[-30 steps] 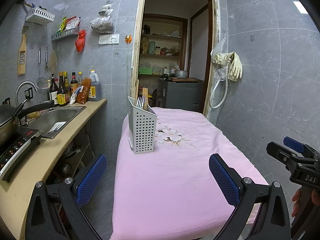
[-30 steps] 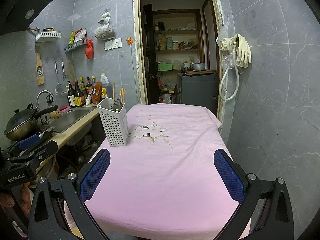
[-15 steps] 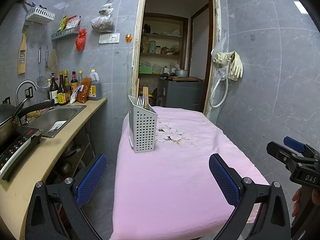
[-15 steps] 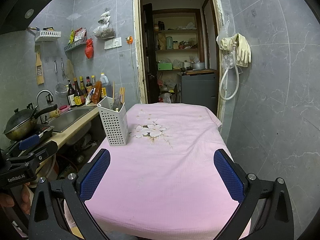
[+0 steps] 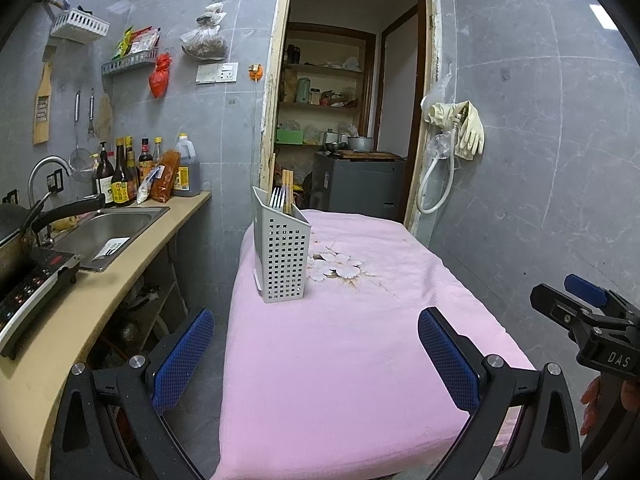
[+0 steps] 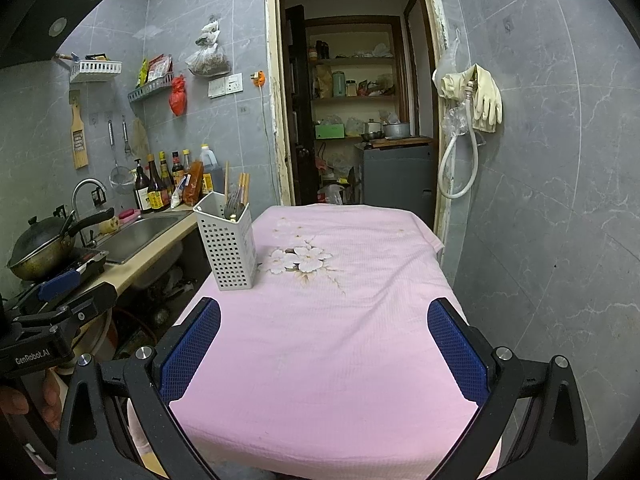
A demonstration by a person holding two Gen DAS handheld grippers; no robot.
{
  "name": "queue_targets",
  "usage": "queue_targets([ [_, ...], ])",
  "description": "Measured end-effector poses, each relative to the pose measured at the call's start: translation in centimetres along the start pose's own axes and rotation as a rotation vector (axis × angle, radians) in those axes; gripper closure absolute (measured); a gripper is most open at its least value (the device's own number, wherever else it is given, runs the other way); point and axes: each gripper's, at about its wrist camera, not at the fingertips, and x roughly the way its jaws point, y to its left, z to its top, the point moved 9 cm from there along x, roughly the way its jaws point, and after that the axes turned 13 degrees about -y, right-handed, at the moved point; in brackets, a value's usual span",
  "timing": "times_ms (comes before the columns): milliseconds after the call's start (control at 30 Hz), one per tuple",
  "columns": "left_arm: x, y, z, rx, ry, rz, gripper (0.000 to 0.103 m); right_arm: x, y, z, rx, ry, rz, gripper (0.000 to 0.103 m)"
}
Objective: Organize utensils
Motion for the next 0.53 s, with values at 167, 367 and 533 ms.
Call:
queue_targets([
  [167,0.16,0.11,-0.14,-0.013,0.013,0.002,0.0,0.13,0.06,-0.32,0.0,0.005,-0.001,0.001],
  [367,0.44,0.36,-0.49,-0.018,0.028,0.013,0.0,0.43,0.17,-0.72,0.001,0.019,-0.002,0.001],
  [533,1.0,0.43,-0.72,-0.016,0.042,0.021,0.0,0.84,0.19,-0.95,0.003,0.028,-0.007,0.001],
])
